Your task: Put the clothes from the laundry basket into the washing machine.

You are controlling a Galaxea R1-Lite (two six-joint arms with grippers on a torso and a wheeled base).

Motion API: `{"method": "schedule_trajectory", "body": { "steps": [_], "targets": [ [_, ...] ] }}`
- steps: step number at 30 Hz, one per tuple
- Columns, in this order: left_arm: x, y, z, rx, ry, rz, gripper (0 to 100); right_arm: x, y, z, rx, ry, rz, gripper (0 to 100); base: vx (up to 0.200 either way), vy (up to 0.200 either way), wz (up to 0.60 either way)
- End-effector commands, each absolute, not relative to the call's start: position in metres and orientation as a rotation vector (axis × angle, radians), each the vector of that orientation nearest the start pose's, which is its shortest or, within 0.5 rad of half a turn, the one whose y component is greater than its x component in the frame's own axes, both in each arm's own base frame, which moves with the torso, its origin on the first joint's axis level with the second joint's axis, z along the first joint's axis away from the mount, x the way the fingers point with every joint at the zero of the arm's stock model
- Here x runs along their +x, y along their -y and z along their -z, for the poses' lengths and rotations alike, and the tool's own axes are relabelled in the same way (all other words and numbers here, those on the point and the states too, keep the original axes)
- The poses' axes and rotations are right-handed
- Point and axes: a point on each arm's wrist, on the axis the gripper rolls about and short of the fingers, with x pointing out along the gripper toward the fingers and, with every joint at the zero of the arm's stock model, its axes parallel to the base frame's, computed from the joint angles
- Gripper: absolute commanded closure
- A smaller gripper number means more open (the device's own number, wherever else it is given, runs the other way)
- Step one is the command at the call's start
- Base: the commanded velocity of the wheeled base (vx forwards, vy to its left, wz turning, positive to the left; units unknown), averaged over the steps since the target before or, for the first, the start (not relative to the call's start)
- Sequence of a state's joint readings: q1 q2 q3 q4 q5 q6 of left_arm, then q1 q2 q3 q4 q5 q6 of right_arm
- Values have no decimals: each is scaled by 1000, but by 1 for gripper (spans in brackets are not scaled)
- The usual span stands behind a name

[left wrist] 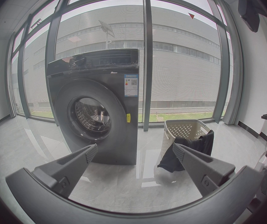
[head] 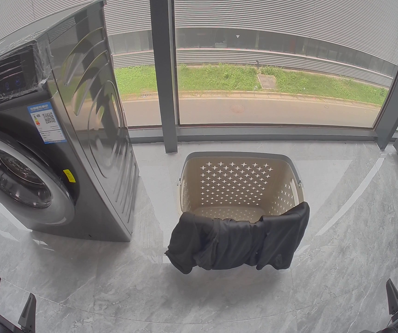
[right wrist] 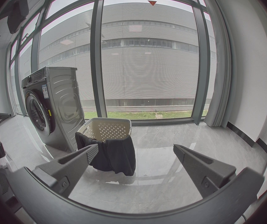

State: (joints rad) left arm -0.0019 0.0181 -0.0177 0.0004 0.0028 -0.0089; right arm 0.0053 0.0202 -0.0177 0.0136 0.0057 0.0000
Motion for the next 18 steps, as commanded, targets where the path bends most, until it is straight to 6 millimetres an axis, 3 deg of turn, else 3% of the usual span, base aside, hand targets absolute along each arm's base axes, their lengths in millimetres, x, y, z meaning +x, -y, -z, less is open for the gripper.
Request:
{"method": "schedule_trajectory", "body": {
  "steps": [1,15,18],
  "targets": [
    [-23,0,-76,-9,0,-2,0,-22,0,-76,0,-28,-12,0,0,0,0],
    [-23,0,-76,-9,-2,-2,0,-22,0,-76,0,-28,-12,0,0,0,0],
    [-23,0,-76,-11,-2,0,0,-22,0,-76,0,-28,-12,0,200,0,0]
  ]
}}
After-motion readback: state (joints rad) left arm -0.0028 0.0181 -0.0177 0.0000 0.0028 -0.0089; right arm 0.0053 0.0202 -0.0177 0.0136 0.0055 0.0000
